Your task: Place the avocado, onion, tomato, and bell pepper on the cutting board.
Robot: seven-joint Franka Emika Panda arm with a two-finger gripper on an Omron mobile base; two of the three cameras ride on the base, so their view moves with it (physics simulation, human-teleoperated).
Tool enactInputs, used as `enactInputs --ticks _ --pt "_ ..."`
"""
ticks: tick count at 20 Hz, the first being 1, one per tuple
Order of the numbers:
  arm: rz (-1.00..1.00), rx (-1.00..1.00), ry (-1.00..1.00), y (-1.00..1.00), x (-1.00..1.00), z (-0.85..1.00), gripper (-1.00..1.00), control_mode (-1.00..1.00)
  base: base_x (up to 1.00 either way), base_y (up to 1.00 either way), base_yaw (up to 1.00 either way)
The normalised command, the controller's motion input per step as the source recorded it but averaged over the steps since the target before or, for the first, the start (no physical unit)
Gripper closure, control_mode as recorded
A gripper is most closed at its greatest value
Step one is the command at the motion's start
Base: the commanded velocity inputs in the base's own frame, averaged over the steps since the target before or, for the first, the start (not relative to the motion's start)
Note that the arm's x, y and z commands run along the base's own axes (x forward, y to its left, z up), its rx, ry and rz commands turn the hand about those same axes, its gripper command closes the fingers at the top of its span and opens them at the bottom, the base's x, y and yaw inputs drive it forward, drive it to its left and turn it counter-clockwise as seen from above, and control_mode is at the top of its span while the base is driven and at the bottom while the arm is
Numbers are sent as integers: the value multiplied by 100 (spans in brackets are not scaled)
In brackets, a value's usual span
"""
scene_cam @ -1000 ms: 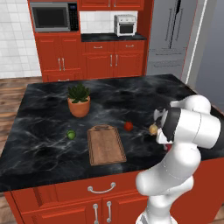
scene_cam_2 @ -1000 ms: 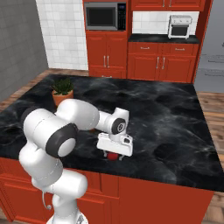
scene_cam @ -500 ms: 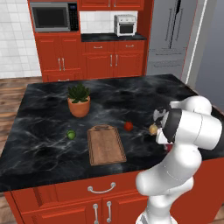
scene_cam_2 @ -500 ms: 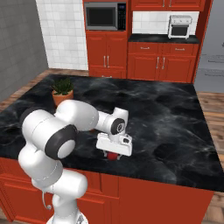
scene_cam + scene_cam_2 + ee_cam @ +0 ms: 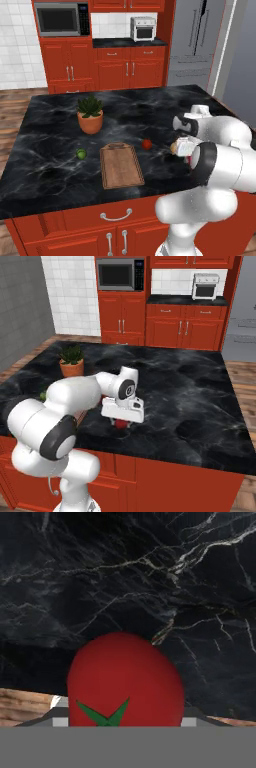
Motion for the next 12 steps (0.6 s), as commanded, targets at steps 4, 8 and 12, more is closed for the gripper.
enactInputs --ticks 4,8,12 --pt "8 -5 -7 71 -6 65 100 -100 0 0 0" --pt "9 -5 -2 76 0 50 100 -100 0 0 0" --pt "10 -4 0 78 0 31 100 -100 0 0 0"
